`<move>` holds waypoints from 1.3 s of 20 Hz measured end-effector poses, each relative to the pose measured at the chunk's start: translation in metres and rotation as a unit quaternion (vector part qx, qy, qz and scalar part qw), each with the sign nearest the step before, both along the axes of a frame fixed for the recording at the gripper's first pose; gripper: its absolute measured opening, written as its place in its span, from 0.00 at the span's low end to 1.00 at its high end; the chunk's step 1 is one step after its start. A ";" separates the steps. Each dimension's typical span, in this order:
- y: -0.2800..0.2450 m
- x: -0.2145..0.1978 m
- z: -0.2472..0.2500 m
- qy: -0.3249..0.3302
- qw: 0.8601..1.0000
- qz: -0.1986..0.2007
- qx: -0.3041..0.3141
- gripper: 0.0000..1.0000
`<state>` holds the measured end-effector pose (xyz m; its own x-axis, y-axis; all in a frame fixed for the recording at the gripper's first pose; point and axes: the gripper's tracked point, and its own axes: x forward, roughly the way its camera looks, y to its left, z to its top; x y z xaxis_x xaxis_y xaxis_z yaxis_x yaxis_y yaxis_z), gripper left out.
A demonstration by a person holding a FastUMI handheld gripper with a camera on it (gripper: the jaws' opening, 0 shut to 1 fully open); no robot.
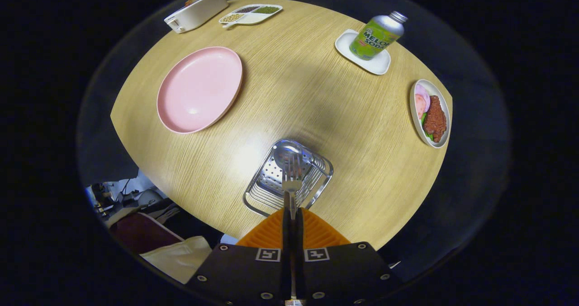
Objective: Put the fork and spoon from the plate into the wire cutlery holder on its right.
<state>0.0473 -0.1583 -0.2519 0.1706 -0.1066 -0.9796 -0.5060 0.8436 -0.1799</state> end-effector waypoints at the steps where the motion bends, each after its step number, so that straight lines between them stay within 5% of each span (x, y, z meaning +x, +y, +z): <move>1: -0.001 0.004 -0.001 -0.003 1.000 0.005 -0.007 0.05; 5: 0.014 0.011 -0.004 -0.007 1.000 0.006 0.011 0.11; 9: 0.026 0.020 0.019 -0.059 0.997 -0.008 0.048 0.61; 10: 0.029 0.022 0.028 -0.077 0.995 -0.017 0.063 0.89; 11: 0.034 0.024 0.040 -0.096 0.992 -0.028 0.078 1.00; 19: 0.058 0.026 0.149 -0.259 0.943 -0.076 0.196 1.00; 26: 0.048 0.001 0.246 -0.420 0.866 -0.118 0.245 1.00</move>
<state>0.0479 -0.1100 -0.0056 0.8744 0.1576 -0.4589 -0.1734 0.9848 0.0079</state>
